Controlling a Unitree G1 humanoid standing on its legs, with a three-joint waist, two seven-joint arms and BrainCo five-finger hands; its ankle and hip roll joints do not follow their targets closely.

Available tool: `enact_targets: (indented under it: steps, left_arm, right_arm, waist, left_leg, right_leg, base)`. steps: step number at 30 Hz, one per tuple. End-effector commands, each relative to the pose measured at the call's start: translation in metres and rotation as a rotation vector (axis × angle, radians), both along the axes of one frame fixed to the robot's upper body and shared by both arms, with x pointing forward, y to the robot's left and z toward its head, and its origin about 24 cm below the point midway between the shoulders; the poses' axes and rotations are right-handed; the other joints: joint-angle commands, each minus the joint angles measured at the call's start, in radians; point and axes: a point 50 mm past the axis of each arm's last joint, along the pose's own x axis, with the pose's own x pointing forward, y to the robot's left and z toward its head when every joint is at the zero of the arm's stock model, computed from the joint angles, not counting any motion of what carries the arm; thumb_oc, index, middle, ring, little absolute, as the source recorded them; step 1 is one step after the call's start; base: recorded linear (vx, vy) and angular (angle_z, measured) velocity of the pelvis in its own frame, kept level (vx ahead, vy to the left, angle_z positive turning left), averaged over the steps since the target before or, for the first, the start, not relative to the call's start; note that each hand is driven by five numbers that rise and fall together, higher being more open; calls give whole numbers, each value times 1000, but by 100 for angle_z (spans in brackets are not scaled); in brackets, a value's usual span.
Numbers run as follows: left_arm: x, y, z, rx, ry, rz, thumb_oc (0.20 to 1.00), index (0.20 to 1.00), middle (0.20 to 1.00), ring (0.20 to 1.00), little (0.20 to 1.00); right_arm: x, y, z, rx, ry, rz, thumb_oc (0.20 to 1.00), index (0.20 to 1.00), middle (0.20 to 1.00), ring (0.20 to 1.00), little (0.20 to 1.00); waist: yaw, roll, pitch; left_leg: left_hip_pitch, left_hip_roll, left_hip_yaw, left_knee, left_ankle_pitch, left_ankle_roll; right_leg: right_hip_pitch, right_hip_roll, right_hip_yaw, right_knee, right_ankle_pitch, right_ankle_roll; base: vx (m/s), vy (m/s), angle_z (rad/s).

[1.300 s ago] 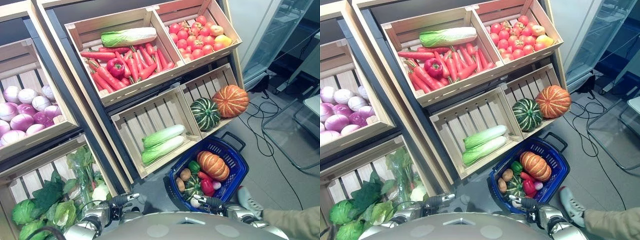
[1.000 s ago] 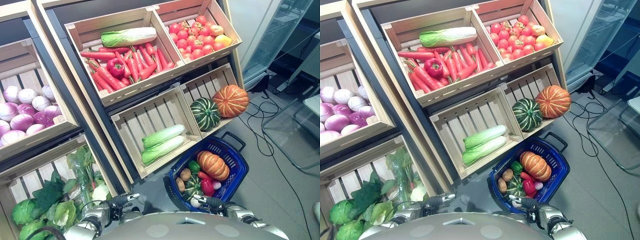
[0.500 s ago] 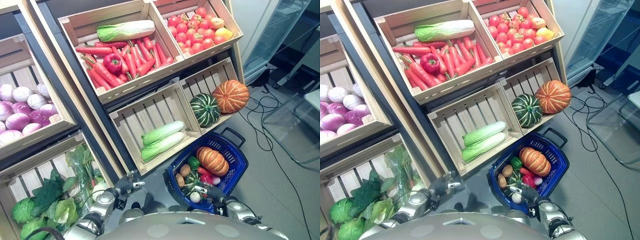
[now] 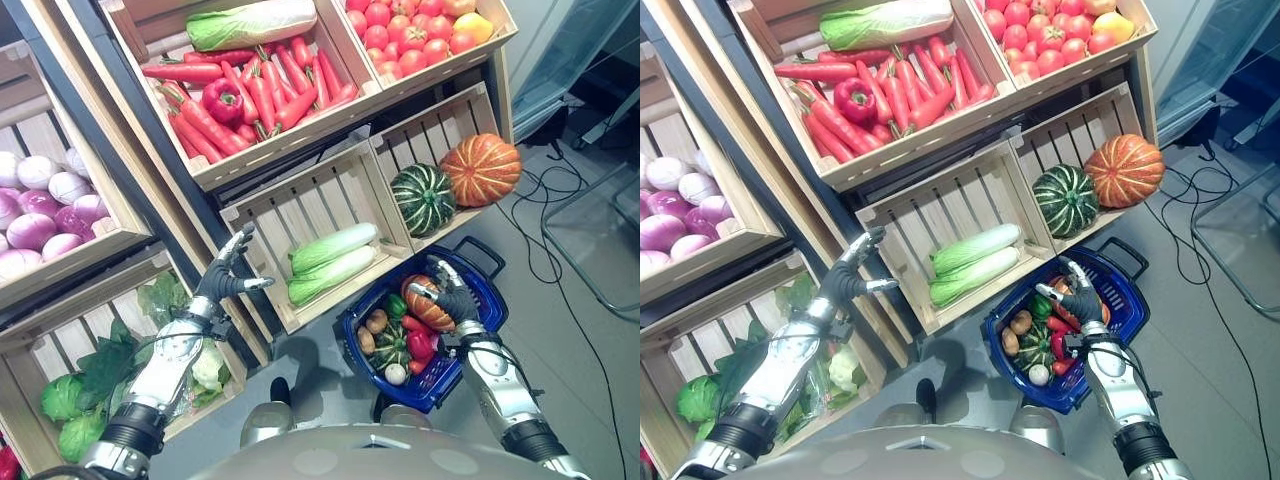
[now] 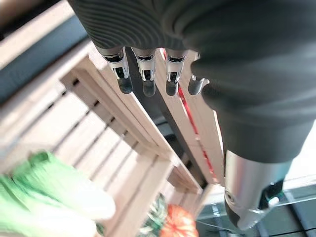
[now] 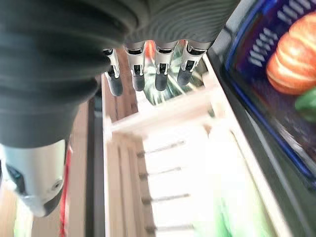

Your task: Pick up fruits and vegetables into the basket

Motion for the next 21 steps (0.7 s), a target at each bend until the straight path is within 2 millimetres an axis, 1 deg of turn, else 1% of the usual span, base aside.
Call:
enact_targets:
  steps: [1, 2, 3, 5, 8, 10, 13, 14, 15, 17, 18, 19, 20, 21]
  left_arm:
    - [22, 1, 41, 98, -227, 9, 1000, 1000, 1000, 1000, 1000]
    - [26, -1, 44, 114, -246, 23, 1000, 1000, 1000, 1000, 1000]
    - [36, -3, 52, 145, -301, 59, 1000, 1000, 1000, 1000, 1000]
    - [49, -4, 62, 184, -341, 102, 1000, 1000, 1000, 1000, 1000]
    - [67, -3, 77, 222, -377, 181, 1000, 1000, 1000, 1000, 1000]
    - [75, -4, 84, 232, -399, 215, 1000, 1000, 1000, 1000, 1000]
    - [93, -3, 103, 259, -425, 276, 1000, 1000, 1000, 1000, 1000]
    - [96, -3, 106, 263, -424, 286, 1000, 1000, 1000, 1000, 1000]
    - [99, -2, 109, 262, -428, 295, 1000, 1000, 1000, 1000, 1000]
    - [107, 0, 120, 248, -440, 331, 1000, 1000, 1000, 1000, 1000]
    - [114, 3, 127, 231, -447, 370, 1000, 1000, 1000, 1000, 1000]
    - [115, 3, 127, 228, -449, 375, 1000, 1000, 1000, 1000, 1000]
    - [118, 4, 131, 232, -457, 394, 1000, 1000, 1000, 1000, 1000]
    - [120, 5, 135, 248, -464, 406, 1000, 1000, 1000, 1000, 1000]
  right_arm:
    - [21, -3, 53, -43, -279, -59, 1000, 1000, 1000, 1000, 1000]
    - [24, -4, 59, -64, -304, -67, 1000, 1000, 1000, 1000, 1000]
    - [31, -6, 72, -93, -346, -82, 1000, 1000, 1000, 1000, 1000]
    - [38, -6, 81, -96, -368, -102, 1000, 1000, 1000, 1000, 1000]
    - [46, -4, 93, -99, -416, -112, 1000, 1000, 1000, 1000, 1000]
    - [49, -1, 100, -110, -446, -108, 1000, 1000, 1000, 1000, 1000]
    - [60, 4, 118, -162, -496, -88, 1000, 1000, 1000, 1000, 1000]
    - [62, 4, 121, -168, -499, -84, 1000, 1000, 1000, 1000, 1000]
    - [64, 6, 123, -171, -505, -78, 1000, 1000, 1000, 1000, 1000]
    - [69, 9, 131, -180, -521, -63, 1000, 1000, 1000, 1000, 1000]
    - [72, 12, 137, -192, -531, -34, 1000, 1000, 1000, 1000, 1000]
    - [73, 13, 138, -196, -532, -30, 1000, 1000, 1000, 1000, 1000]
    - [74, 15, 140, -208, -533, -10, 1000, 1000, 1000, 1000, 1000]
    - [74, 17, 142, -213, -533, 4, 1000, 1000, 1000, 1000, 1000]
  waist:
    - [-20, -17, 55]
    - [-27, -12, 70]
    - [-44, -4, 110]
    - [-60, 5, 149]
    - [-77, 10, 202]
    - [-84, 11, 224]
    - [-103, 16, 271]
    - [-106, 14, 278]
    - [-109, 16, 283]
    - [-117, 15, 303]
    - [-127, 16, 314]
    - [-129, 15, 314]
    - [-132, 16, 314]
    - [-137, 12, 314]
  left_leg:
    - [-26, 19, 44, 139, -111, 18]
    - [-47, 20, 42, 159, -112, 16]
    - [-84, 21, 39, 187, -108, 11]
    - [-121, 21, 33, 202, -99, 8]
    - [-182, 17, 34, 226, -90, 10]
    - [-218, 13, 36, 244, -87, 10]
    - [-297, 4, 49, 296, -87, 9]
    - [-311, 1, 49, 312, -94, 8]
    - [-322, 1, 50, 314, -89, 8]
    - [-357, 0, 57, 339, -95, 8]
    - [-401, 2, 68, 355, -90, 9]
    - [-409, 1, 69, 364, -96, 8]
    - [-439, 3, 75, 373, -91, 9]
    - [-467, 5, 80, 395, -101, 7]
  right_leg:
    - [-132, -68, 43, 206, -54, 20]
    - [-155, -70, 50, 227, -60, 16]
    - [-200, -72, 66, 262, -67, 11]
    - [-248, -69, 84, 303, -79, 5]
    - [-334, -63, 103, 371, -95, -2]
    - [-382, -62, 114, 405, -101, -4]
    - [-482, -52, 136, 489, -122, -15]
    - [-500, -55, 143, 513, -136, -16]
    - [-511, -51, 145, 512, -130, -18]
    - [-551, -45, 155, 543, -143, -23]
    - [-596, -33, 163, 556, -141, -29]
    - [-606, -35, 166, 567, -148, -29]
    - [-634, -28, 168, 572, -144, -34]
    - [-661, -28, 174, 590, -153, -34]
  base:
    - [0, 0, 0]
    - [-113, 67, -1]
    - [-118, 92, -4]
    - [-102, 77, -7]
    - [-121, 45, -18]
    - [-106, 37, -16]
    - [-61, 40, -7]
    - [-26, 36, -5]
    - [-26, 18, -14]
    - [-41, 19, -22]
    - [-27, 18, -11]
    - [-37, 24, -6]
    - [13, 7, -5]
    - [14, 11, -10]
